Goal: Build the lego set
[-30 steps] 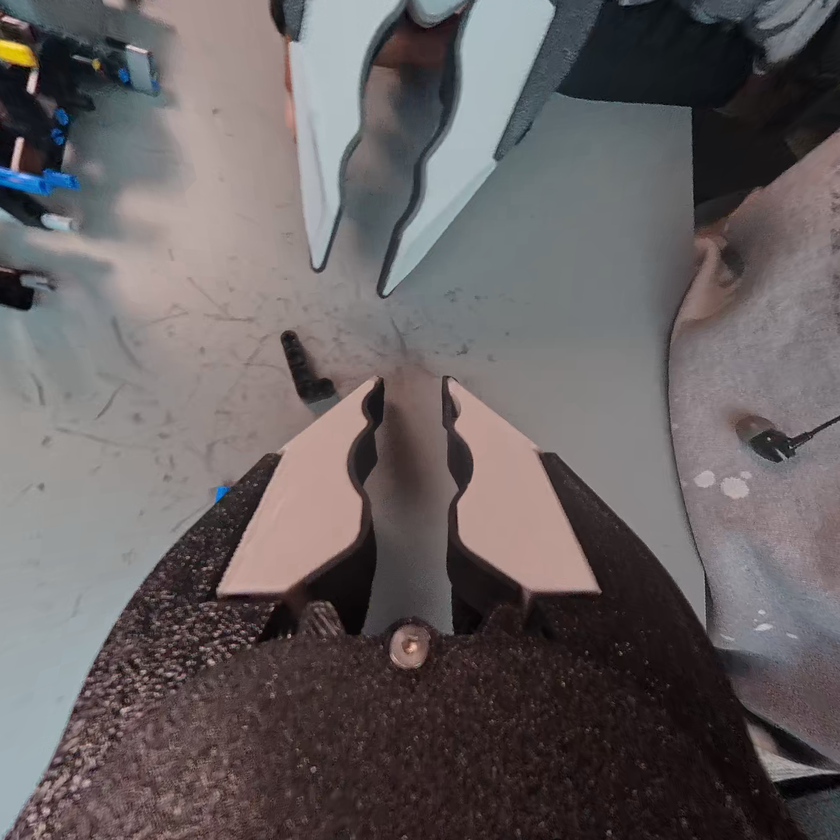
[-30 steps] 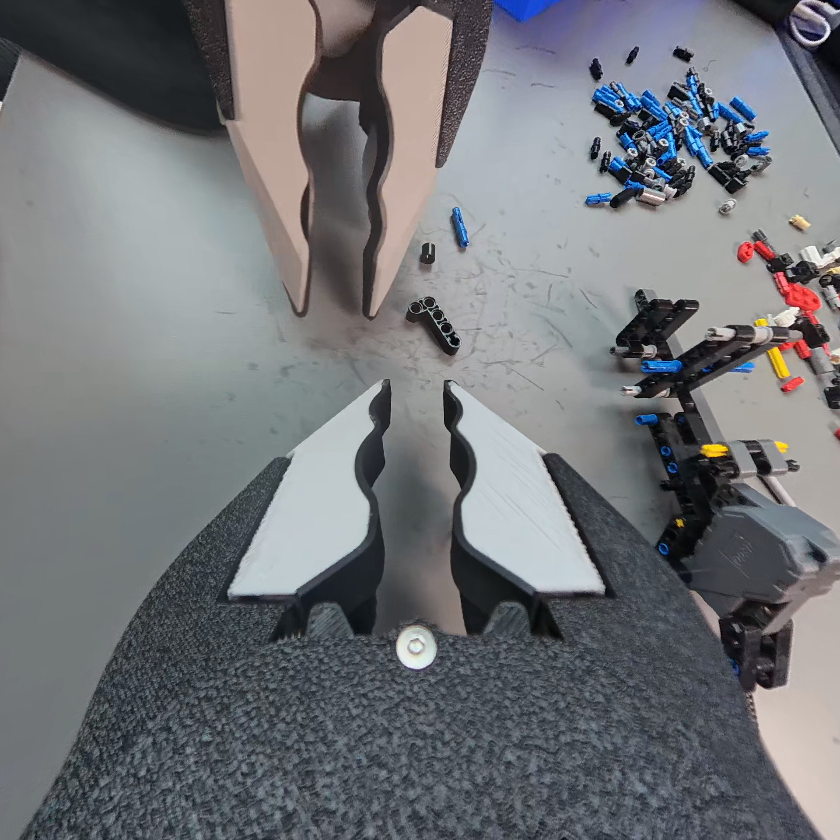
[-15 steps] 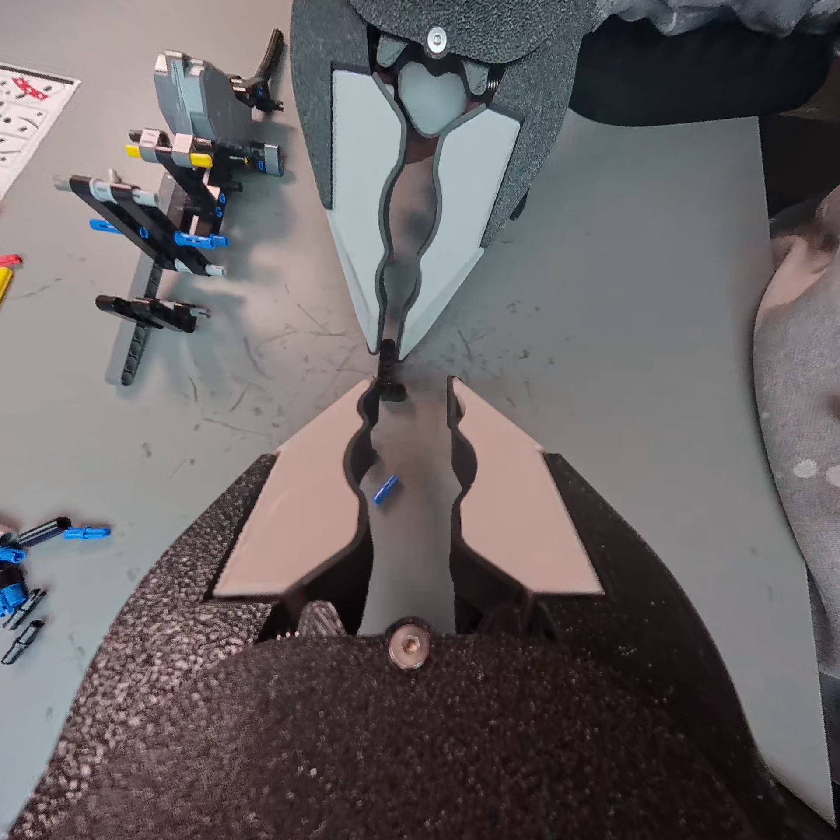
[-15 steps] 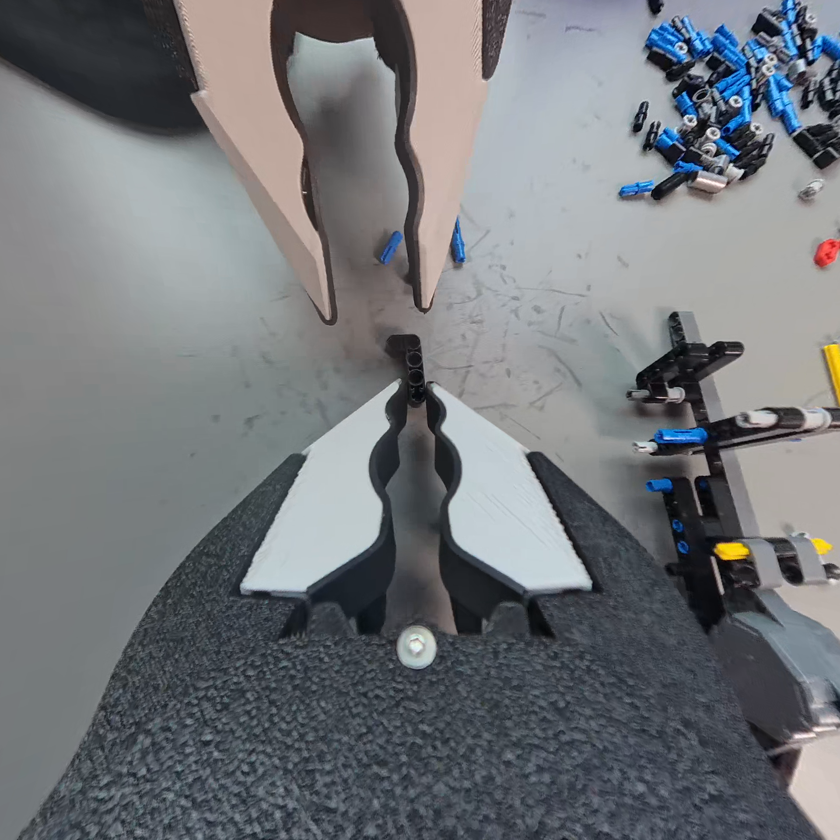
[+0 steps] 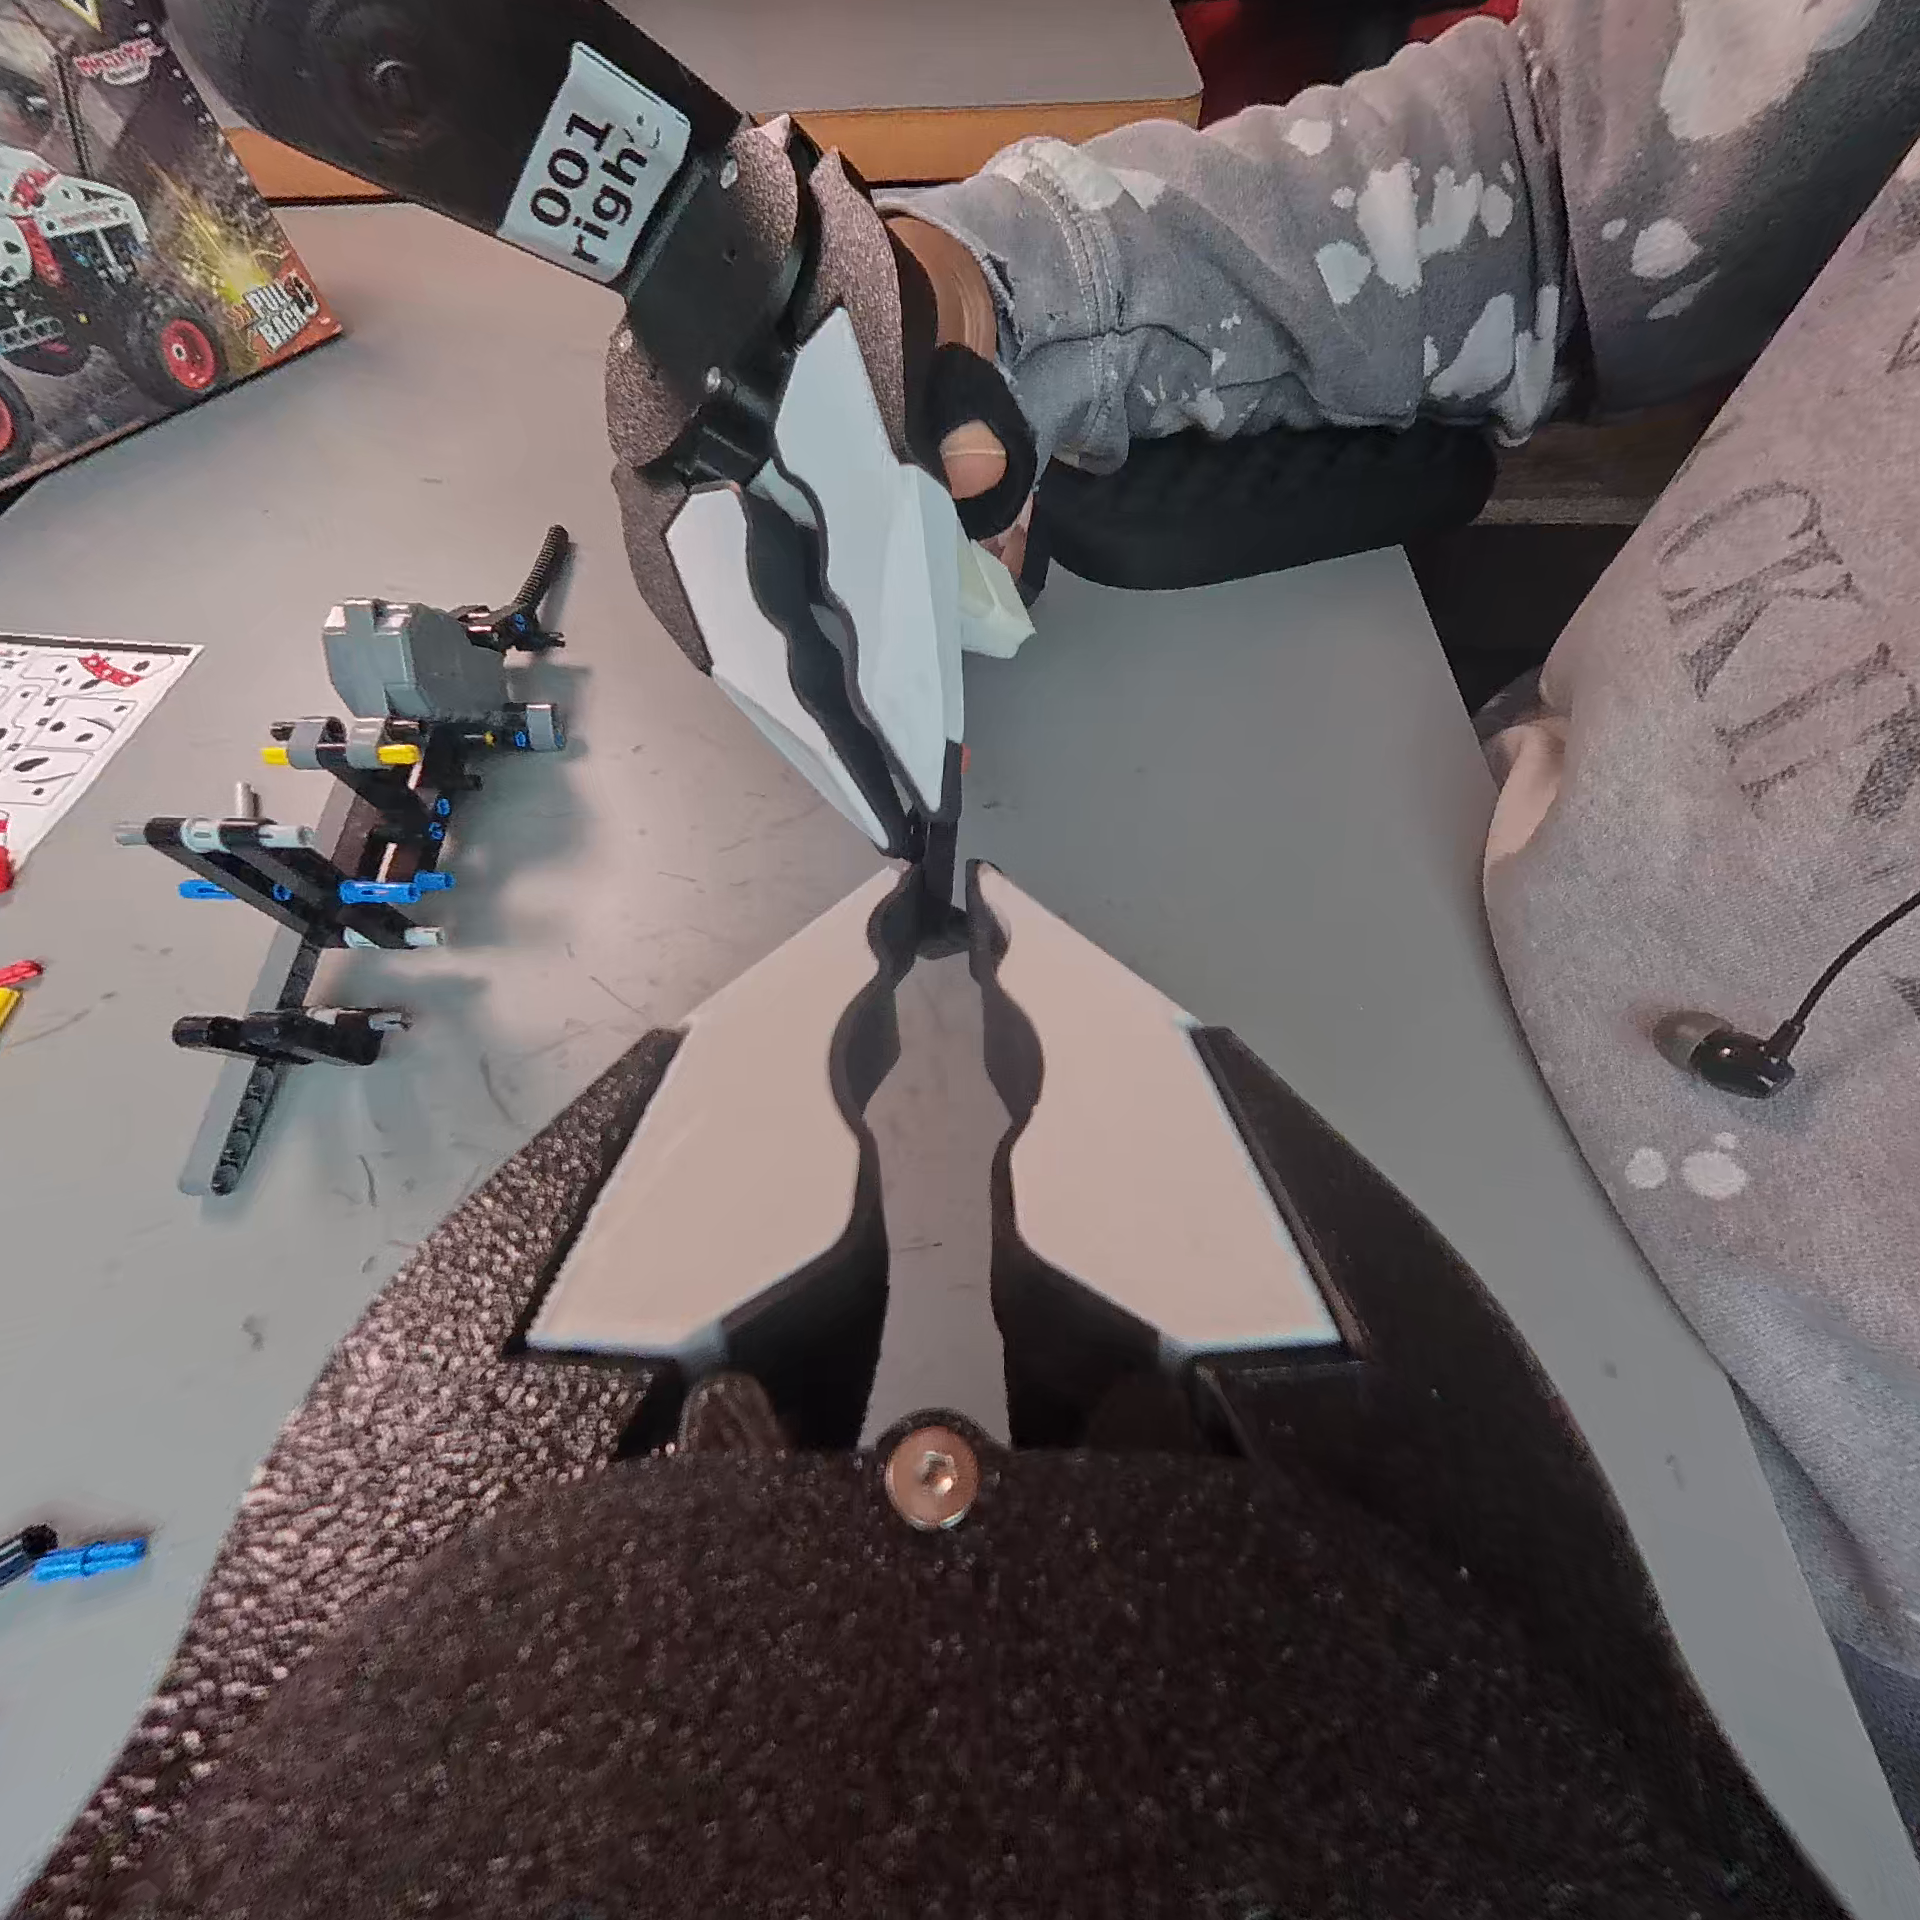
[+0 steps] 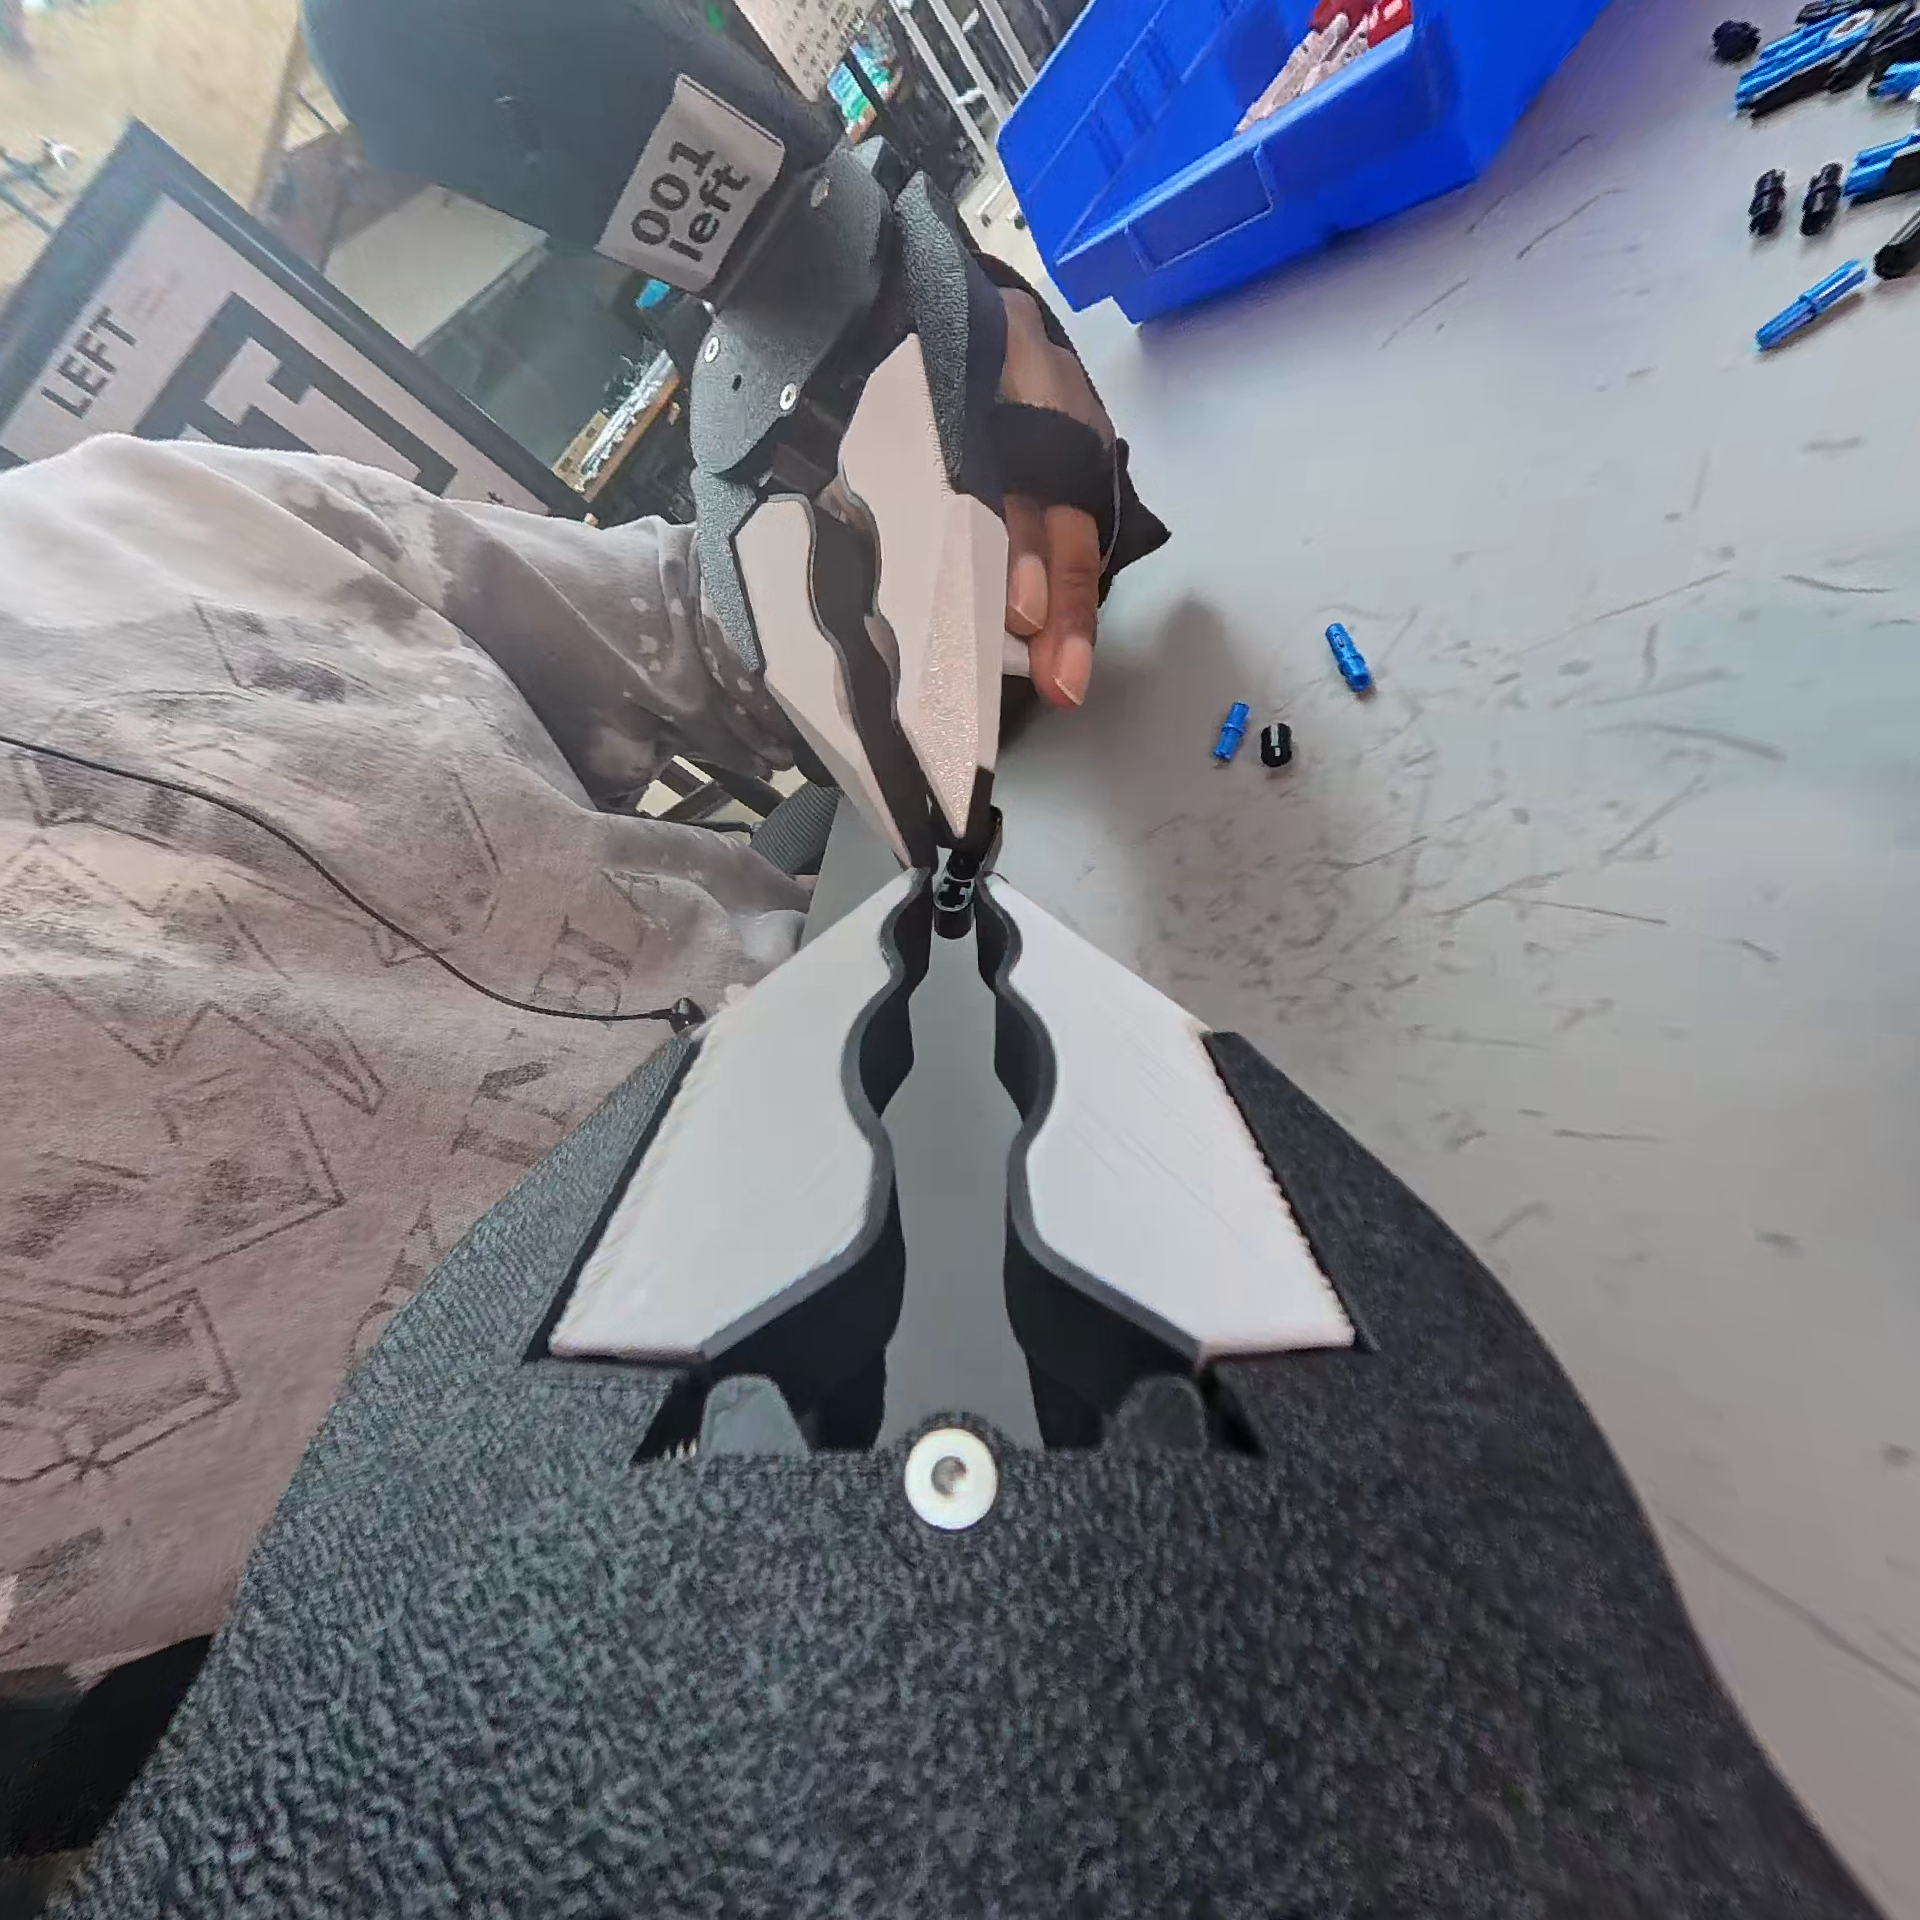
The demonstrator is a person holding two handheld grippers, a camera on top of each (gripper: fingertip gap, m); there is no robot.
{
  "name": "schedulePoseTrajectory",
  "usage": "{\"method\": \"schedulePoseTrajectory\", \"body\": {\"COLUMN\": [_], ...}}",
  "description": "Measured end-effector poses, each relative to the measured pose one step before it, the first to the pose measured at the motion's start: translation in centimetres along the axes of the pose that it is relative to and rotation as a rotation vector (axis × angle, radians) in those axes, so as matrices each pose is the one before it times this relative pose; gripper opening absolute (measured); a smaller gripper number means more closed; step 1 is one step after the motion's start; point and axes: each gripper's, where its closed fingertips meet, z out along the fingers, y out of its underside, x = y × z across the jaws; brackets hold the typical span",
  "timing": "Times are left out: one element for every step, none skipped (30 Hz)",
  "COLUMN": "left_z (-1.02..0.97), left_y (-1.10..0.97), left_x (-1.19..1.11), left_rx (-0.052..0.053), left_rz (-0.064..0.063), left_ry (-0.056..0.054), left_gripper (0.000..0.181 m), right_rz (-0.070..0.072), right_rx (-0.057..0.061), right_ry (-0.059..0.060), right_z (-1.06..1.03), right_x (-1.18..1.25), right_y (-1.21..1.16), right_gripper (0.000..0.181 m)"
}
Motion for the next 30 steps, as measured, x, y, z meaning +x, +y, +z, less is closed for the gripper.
{"method": "schedulePoseTrajectory", "body": {"left_z": [-0.143, -0.152, -0.162, -0.17, -0.162, -0.157, -0.126, -0.114, -0.114, -0.112, -0.08, -0.067, -0.018, 0.029, 0.086, 0.104, 0.103, 0.094, 0.056, 0.015, -0.008, -0.027, -0.039, -0.053, -0.056, -0.055, -0.049, -0.044, -0.043, -0.04], "left_y": [-0.233, -0.259, -0.244, -0.234, -0.255, -0.27, -0.208, -0.174, -0.13, -0.103, -0.062, -0.02, 0.049, 0.106, 0.105, 0.096, 0.128, 0.158, 0.099, 0.023, 0.01, 0.012, -0.013, -0.02, 0.028, 0.028, 0.022, 0.016, -0.016, -0.01], "left_x": [-0.118, -0.136, -0.182, -0.248, -0.147, -0.003, -0.021, -0.047, 0.156, 0.09, 0.04, 0.155, 0.17, 0.151, 0.045, -0.088, -0.167, -0.066, 0.001, -0.023, -0.09, -0.066, -0.026, -0.004, -0.039, -0.078, -0.053, -0.035, -0.082, -0.095], "left_rx": [0.0114, 0.0135, 0.0164, 0.018, 0.0212, 0.0222, 0.018, 0.0153, 0.0107, 0.0085, 0.0037, -0.0012, -0.0047, -0.0077, -0.0073, -0.0075, -0.0095, -0.0115, -0.0084, -0.0044, -0.0044, -0.0047, -0.0013, 0.0002, -0.0016, -0.0004, 0.0005, 0.0013, 0.004, 0.0031], "left_rz": [-0.0316, -0.0381, -0.0378, -0.0412, -0.0369, -0.0333, -0.0252, -0.0134, 0.0096, 0.0221, 0.0258, 0.0262, 0.0239, 0.024, 0.0248, 0.0219, 0.0178, 0.0167, 0.0128, 0.0062, 0.0013, -0.0079, -0.0148, -0.0187, -0.0192, -0.0208, -0.0268, -0.0297, -0.0282, -0.025], "left_ry": [0.0053, 0.0073, 0.0055, 0.0032, 0.0093, 0.0183, 0.0121, 0.0039, 0.0095, -0.0005, -0.0067, -0.0003, 0.0011, -0.0012, -0.0092, -0.0171, -0.0198, -0.0127, -0.0064, -0.0058, -0.0065, -0.0014, 0.0056, 0.0088, 0.0076, 0.0054, 0.0095, 0.012, 0.0088, 0.0065], "left_gripper": [0.01, 0.01, 0.009, 0.008, 0.006, 0.006, 0.006, 0.006, 0.007, 0.008, 0.012, 0.019, 0.023, 0.025, 0.027, 0.026, 0.025, 0.023, 0.019, 0.018, 0.018, 0.018, 0.018, 0.017, 0.017, 0.017, 0.017, 0.017, 0.014, 0.014], "right_rz": [0.009, 0.0067, 0.0024, -0.0002, 0.0006, 0.0012, 0.0028, 0.0044, 0.0052, 0.0039, 0.0028, 0.0042, 0.0066, 0.0066, 0.0045, 0.0026, 0.002, 0.002, 0.0025, 0.0015, 0.0011, 0.0019, 0.0007, -0.0032, -0.0075, -0.0134, -0.0176, -0.0216, -0.0326, -0.0424], "right_rx": [0.0134, 0.0149, 0.0158, 0.016, 0.0144, 0.0126, 0.0097, 0.0066, 0.0045, 0.0029, 0.0021, 0.0033, 0.0057, 0.0051, 0.0019, 0.0012, -0.0004, 0.0011, 0.001, 0.0006, 0.0001, 0.0005, -0.0009, -0.0029, -0.0071, -0.0072, -0.0057, -0.0051, -0.0026, 0.001], "right_ry": [-0.0122, -0.0089, -0.0067, -0.0085, -0.008, -0.0065, -0.0054, -0.0057, -0.007, -0.0032, -0.0006, -0.0046, -0.0083, -0.0069, -0.0053, -0.0033, -0.0027, -0.0024, -0.0028, 0.0012, 0.0033, 0.0017, -0.0007, 0.0025, 0.0106, 0.0132, 0.0104, 0.0118, 0.0215, 0.0236], "right_z": [-0.042, -0.04, -0.046, -0.031, -0.012, -0.016, 0.021, 0.026, 0.022, -0.004, -0.044, -0.056, -0.067, -0.045, -0.026, -0.003, 0.021, 0.003, 0.002, -0.023, -0.019, -0.008, 0.024, 0.037, 0.054, 0.056, 0.063, 0.066, 0.033, 0.008], "right_x": [-0.132, -0.12, -0.118, -0.199, -0.201, -0.158, -0.113, -0.087, -0.089, -0.022, 0.037, -0.016, -0.05, -0.039, -0.031, -0.018, -0.012, -0.014, -0.022, 0.038, 0.083, 0.067, 0.016, 0.036, 0.139, 0.155, 0.093, 0.072, 0.184, 0.152], "right_y": [-0.199, -0.231, -0.286, -0.296, -0.279, -0.227, -0.154, -0.098, -0.037, -0.029, -0.014, -0.029, -0.067, -0.068, -0.013, 0.008, 0.034, 0.007, 0.008, 0.003, 0.012, 0.007, 0.021, 0.058, 0.125, 0.116, 0.101, 0.069, 0.011, -0.055], "right_gripper": [0.008, 0.008, 0.008, 0.008, 0.008, 0.008, 0.008, 0.008, 0.008, 0.008, 0.007, 0.007, 0.007, 0.007, 0.007, 0.007, 0.007, 0.007, 0.007, 0.007, 0.007, 0.007, 0.007, 0.007, 0.007, 0.007, 0.007, 0.007, 0.007, 0.007]}}
